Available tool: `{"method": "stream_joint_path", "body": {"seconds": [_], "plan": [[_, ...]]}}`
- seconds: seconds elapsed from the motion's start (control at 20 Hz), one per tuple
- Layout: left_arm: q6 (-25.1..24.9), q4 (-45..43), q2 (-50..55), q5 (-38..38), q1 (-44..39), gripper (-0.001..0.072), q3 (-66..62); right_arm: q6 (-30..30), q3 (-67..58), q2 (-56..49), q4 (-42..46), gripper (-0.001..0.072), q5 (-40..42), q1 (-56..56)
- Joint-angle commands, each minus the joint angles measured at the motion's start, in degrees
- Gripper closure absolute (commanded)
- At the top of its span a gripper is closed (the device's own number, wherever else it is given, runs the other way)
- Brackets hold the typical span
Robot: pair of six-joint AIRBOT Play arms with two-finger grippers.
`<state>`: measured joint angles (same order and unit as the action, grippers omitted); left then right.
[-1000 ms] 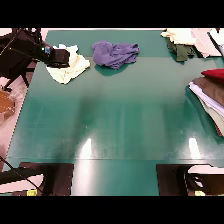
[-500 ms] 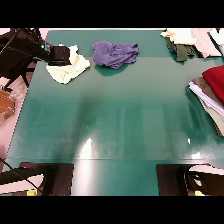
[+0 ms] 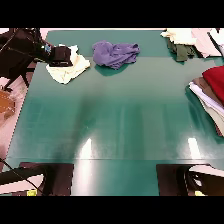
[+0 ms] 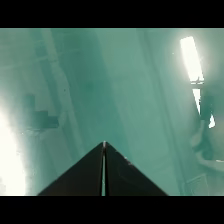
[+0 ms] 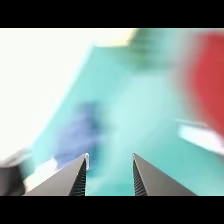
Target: Fold the shirts.
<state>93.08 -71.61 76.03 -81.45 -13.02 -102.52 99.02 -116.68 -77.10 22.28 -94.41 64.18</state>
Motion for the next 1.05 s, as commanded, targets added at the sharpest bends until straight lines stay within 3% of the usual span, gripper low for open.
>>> {"method": "stream_joint_path", "body": {"seconds": [0.0, 0.05, 0.1, 0.15, 0.3, 0.4, 0.55, 1.0], "plan": [[-0.09, 0.26, -0.02, 0.02, 0.02, 0.0682, -0.02, -10.93, 8.94, 8.94, -14.86, 0.0381, 10.03, -21.77], [-0.09, 0.26, -0.02, 0.07, 0.02, 0.0682, -0.04, -15.13, 12.72, 11.19, -12.87, 0.0427, 10.82, -32.17], [-0.09, 0.26, -0.02, 0.07, 0.02, 0.0682, -0.04, -19.85, 16.28, 12.83, -10.84, 0.0600, 11.85, -42.95], [-0.09, 0.26, -0.02, 0.04, 0.02, 0.0682, -0.04, -24.04, 19.58, 13.92, -8.24, 0.0692, 13.99, -54.21], [-0.09, 0.26, -0.02, 0.04, 0.02, 0.0682, -0.04, -29.68, 24.94, 14.23, 0.57, 0.0692, 23.26, -77.16], [-0.07, 0.26, -0.02, 0.09, 0.02, 0.0682, -0.02, -29.68, 26.32, 14.23, 6.54, 0.0692, 28.81, -83.54], [-0.09, 0.26, -0.02, 0.04, 0.02, 0.0682, -0.04, -29.66, 26.53, 14.23, 11.30, 0.0691, 30.29, -85.55], [-0.09, 0.26, -0.02, 0.07, 0.02, 0.0682, -0.04, -29.66, 26.53, 14.23, 11.32, 0.0691, 30.40, -85.53]]}}
